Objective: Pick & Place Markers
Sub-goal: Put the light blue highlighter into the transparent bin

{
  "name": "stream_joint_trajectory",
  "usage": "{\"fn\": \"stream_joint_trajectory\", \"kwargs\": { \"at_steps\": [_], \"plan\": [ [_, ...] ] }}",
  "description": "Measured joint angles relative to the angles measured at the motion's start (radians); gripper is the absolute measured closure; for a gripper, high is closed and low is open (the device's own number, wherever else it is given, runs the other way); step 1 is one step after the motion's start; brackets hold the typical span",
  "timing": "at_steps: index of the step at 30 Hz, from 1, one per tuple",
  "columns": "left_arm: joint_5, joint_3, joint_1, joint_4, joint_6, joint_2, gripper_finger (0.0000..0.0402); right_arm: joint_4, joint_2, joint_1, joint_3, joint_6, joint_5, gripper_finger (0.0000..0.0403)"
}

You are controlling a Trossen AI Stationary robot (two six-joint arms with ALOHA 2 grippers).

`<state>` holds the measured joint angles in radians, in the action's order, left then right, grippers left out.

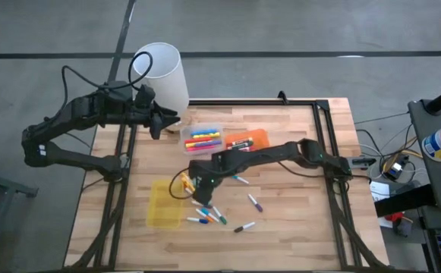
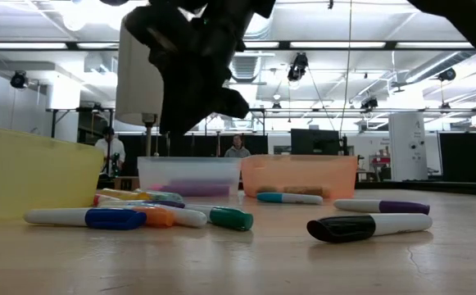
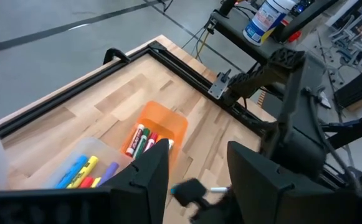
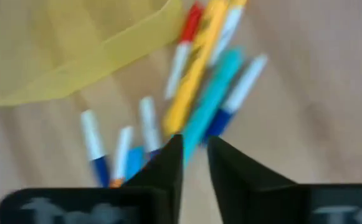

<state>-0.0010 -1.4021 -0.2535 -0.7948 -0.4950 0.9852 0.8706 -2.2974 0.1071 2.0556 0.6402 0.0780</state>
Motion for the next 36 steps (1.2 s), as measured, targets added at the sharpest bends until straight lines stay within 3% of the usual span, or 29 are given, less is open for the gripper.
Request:
{"fn": "stream_joint_trajectory", "kwargs": {
  "at_steps": [5,10,19,36],
  "plan": [
    [0.000,0.000,0.000,0.000,0.026,0.003,0.0246,0.002,0.000,0.036,0.000,0.127,0.096,0.0249],
    [0.000,0.000,0.000,0.006,0.022,0.011,0.0246,0.000,-0.009,0.058,0.000,0.173,0.035,0.0212],
    [-0.019,0.000,0.000,0.017,-0.013,0.048,0.0246,-0.015,-0.013,0.065,-0.017,0.222,-0.088,0.0217],
    [-0.005,0.000,0.000,0.017,-0.066,0.058,0.0246,-0.242,-0.013,0.075,-0.221,0.418,-0.099,0.0225]
  ]
}}
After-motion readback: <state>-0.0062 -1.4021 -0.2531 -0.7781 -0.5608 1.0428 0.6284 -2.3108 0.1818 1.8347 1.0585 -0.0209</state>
